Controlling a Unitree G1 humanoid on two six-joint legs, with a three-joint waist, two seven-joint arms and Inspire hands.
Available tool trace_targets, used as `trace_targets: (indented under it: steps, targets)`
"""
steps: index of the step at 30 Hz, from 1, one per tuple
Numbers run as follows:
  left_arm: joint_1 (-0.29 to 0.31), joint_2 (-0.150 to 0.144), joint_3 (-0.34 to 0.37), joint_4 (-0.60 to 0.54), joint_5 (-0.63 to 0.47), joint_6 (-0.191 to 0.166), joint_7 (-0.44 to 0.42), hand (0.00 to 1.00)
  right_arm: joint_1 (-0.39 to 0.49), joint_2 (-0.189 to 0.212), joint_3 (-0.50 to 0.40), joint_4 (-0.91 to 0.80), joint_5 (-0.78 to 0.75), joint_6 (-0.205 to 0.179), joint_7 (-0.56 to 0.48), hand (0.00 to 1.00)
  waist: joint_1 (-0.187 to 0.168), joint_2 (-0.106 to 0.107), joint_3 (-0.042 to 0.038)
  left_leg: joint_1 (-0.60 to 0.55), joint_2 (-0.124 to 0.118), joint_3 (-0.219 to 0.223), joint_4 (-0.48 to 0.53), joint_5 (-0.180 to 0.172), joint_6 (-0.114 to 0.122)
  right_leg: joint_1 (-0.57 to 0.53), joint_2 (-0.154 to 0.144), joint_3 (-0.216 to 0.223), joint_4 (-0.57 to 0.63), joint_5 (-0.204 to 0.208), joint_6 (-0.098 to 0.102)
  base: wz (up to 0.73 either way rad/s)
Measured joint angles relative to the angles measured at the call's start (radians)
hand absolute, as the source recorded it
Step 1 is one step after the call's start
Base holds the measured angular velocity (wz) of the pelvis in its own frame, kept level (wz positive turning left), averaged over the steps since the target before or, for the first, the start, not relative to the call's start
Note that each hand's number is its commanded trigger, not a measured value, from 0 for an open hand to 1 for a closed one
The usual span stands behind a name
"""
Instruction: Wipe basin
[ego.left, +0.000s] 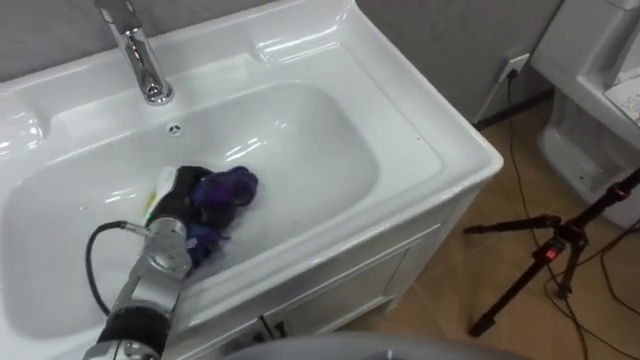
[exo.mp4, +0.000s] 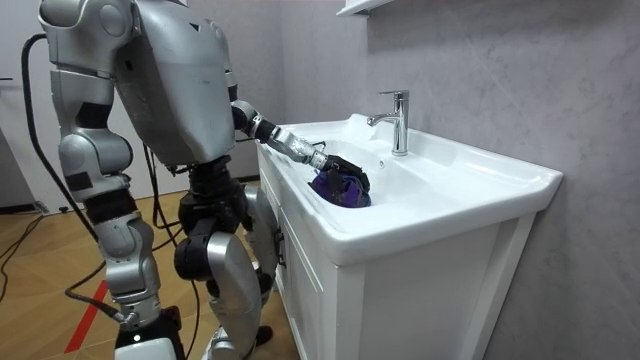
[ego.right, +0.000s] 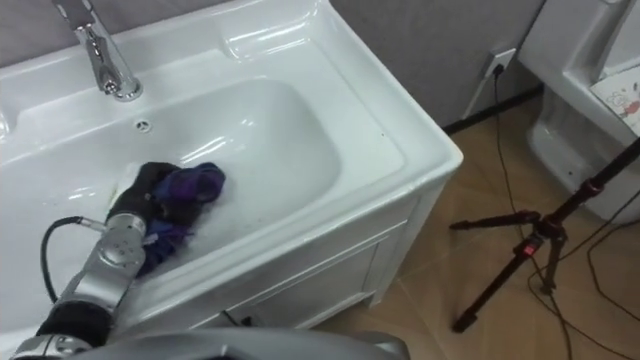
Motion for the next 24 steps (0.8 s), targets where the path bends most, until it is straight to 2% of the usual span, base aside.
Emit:
trace_targets:
  steps: [1,3,4,6,8,12,17,20,24]
  targets:
    - [0.001,0.010,0.014,0.022,0.025,0.000,0.031,1.00,-0.001,-0.001,0.000,0.000,0.000,0.001,-0.011,0.00,0.001,0.006,-0.0051,0.000,-0.001,-0.007,-0.006,0.002,-0.004,0.001,0.000,0.000,-0.003,0.002,-0.001,0.00]
    - [0.001,0.011,0.022,0.045,0.067,0.000,0.067,1.00,-0.004,-0.005,-0.001,-0.006,0.002,-0.001,-0.013,0.00,0.002,0.014,-0.0085,0.008,-0.006,-0.015,-0.026,0.004,-0.006,0.001,0.000,0.002,-0.004,0.002,-0.001,0.00]
    - [0.002,0.010,0.022,0.053,0.091,0.000,0.083,1.00,-0.006,-0.006,-0.001,-0.007,0.001,-0.002,-0.013,0.00,0.001,0.021,-0.0094,0.008,-0.012,-0.034,-0.034,0.005,-0.007,0.005,-0.001,0.000,-0.007,0.003,-0.001,0.04]
    - [0.002,0.004,0.021,0.060,0.112,0.000,0.093,1.00,-0.005,-0.007,-0.001,-0.004,0.010,-0.001,-0.012,0.00,-0.001,0.030,-0.0089,0.009,-0.019,-0.063,-0.034,0.006,-0.010,0.018,-0.002,-0.006,-0.019,0.007,-0.001,0.11]
    - [0.008,0.003,0.023,0.062,0.126,0.000,0.098,1.00,-0.009,-0.012,-0.007,-0.005,0.010,-0.008,-0.012,0.00,0.002,0.044,-0.0065,0.020,-0.023,-0.067,-0.045,0.008,-0.012,0.018,-0.003,-0.010,-0.021,0.007,-0.001,0.06]
    - [0.017,0.003,0.040,0.058,0.147,0.000,0.096,1.00,-0.013,-0.019,-0.025,-0.008,0.012,-0.029,-0.013,0.00,0.012,0.053,-0.0048,0.021,-0.024,-0.067,-0.050,0.012,-0.017,0.015,-0.002,-0.012,-0.019,0.004,-0.003,0.00]
    - [0.044,0.003,0.040,-0.004,0.303,0.001,0.090,1.00,-0.012,-0.030,-0.057,-0.009,0.011,-0.064,-0.023,0.00,0.028,0.068,-0.0076,-0.014,-0.032,-0.119,-0.053,0.016,-0.024,-0.007,-0.006,-0.053,-0.019,0.004,-0.005,0.21]
    - [0.081,0.003,0.041,-0.047,0.353,0.001,0.096,1.00,-0.022,-0.052,-0.073,0.000,0.013,-0.083,-0.024,0.00,0.038,0.079,-0.0092,-0.024,-0.037,-0.138,-0.063,0.019,-0.024,-0.011,-0.010,-0.068,-0.019,0.001,-0.007,0.16]
    - [0.095,0.005,0.040,-0.100,0.369,0.021,0.095,1.00,-0.031,-0.071,-0.078,0.008,0.026,-0.095,-0.032,0.00,0.039,0.081,-0.0091,-0.049,-0.040,-0.145,-0.063,0.023,-0.024,-0.023,-0.017,-0.099,-0.022,-0.003,-0.008,0.22]
